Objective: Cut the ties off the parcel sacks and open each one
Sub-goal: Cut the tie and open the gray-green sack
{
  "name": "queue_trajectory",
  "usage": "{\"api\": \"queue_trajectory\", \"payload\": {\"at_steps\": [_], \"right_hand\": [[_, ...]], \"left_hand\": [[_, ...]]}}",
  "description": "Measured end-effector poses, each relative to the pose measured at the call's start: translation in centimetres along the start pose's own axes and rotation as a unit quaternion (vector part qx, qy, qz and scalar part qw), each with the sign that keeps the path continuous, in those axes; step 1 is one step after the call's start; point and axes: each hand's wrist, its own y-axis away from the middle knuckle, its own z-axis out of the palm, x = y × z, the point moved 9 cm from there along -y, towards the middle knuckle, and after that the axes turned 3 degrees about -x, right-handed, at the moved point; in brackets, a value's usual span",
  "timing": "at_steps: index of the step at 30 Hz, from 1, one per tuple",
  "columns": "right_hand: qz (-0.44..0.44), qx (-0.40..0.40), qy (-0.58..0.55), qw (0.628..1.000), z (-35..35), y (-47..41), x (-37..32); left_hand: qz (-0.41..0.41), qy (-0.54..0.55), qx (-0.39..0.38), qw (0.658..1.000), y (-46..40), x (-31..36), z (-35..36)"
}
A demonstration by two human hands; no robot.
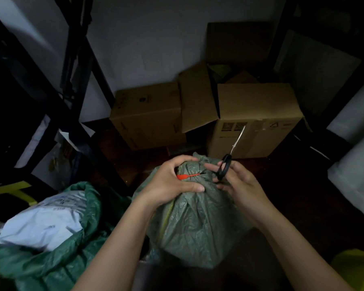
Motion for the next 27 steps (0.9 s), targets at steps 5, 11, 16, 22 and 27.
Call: {"api": "queue_trajectory", "payload": {"at_steps": [5, 11, 16, 22, 27], "right_hand": [[-0.057, 0.035, -0.017, 0.998, -1.0, 0.1, -2.0], [-0.008, -0.126, 0.006, 0.992, 1.6, 1.1, -1.3], [0.015, -0.202, 0.05, 0.978, 2.4, 1.6, -0.7], [0.062, -0.271, 0.073, 0.958, 3.6, 2.1, 0.5], [0.07, -0.281, 0.09, 0.953, 4.3, 2.3, 0.8]], "left_hand": [[-0.014, 0.055, 0.066, 0.996, -0.1, -0.6, -1.4], [-0.054, 0.123, 0.123, 0.983, -0.4, -2.1, -2.8], [-0.072, 0.148, 0.136, 0.977, -0.8, -2.7, -3.2], [-0.078, 0.16, 0.135, 0.975, -1.1, -2.9, -3.2], [-0.081, 0.141, 0.139, 0.977, -1.0, -2.9, -3.2]]}}
